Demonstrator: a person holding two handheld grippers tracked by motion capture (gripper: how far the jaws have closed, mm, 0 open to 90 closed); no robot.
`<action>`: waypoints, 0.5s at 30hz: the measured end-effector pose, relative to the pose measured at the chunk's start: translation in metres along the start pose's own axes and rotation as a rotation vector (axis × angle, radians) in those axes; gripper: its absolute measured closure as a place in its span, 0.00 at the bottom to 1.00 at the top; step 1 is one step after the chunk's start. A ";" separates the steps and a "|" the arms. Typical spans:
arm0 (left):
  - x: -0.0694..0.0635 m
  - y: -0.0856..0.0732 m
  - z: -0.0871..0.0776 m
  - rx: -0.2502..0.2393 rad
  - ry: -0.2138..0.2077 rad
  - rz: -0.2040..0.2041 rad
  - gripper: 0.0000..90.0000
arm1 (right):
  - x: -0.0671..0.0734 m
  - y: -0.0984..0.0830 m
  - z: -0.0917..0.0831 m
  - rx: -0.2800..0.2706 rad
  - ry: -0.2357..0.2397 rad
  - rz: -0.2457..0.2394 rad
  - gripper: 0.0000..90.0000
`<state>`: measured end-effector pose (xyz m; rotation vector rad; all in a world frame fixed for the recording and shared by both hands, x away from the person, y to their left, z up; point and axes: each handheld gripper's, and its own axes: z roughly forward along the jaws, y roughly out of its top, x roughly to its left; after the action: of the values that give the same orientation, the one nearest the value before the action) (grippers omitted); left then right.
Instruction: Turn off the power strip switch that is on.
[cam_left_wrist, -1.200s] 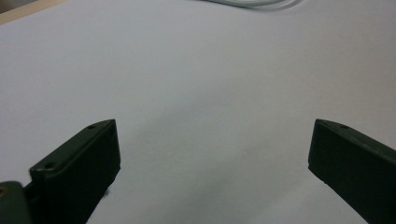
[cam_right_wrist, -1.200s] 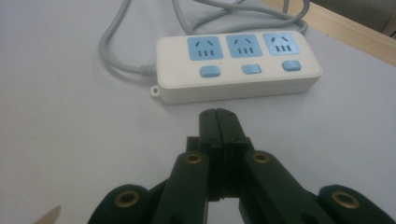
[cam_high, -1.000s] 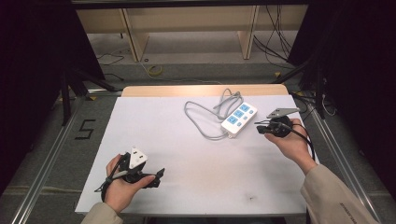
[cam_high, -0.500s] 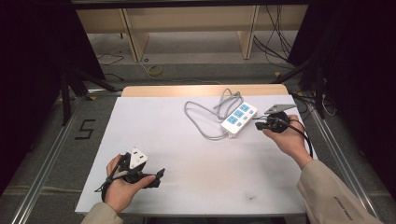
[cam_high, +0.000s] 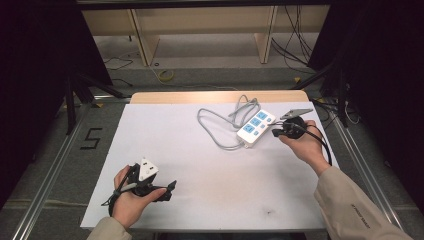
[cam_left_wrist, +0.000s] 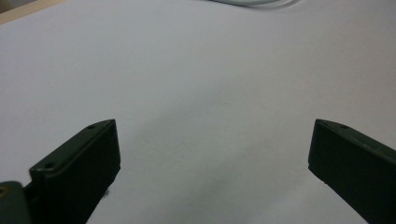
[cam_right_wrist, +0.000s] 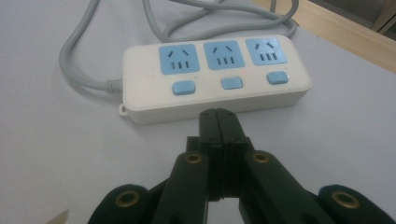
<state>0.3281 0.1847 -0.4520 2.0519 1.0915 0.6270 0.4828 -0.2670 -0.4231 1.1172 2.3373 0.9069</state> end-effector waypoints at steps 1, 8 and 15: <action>0.000 0.000 0.000 -0.001 0.000 0.000 0.02 | -0.001 0.000 0.001 -0.001 0.000 0.001 1.00; 0.000 0.000 0.000 -0.001 0.000 0.001 0.02 | -0.002 0.005 0.006 -0.002 -0.002 0.002 1.00; 0.000 0.000 0.000 -0.001 0.001 0.001 0.02 | -0.003 0.010 0.011 0.002 -0.006 0.002 1.00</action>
<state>0.3282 0.1845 -0.4522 2.0519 1.0900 0.6287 0.4963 -0.2608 -0.4241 1.1223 2.3331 0.9009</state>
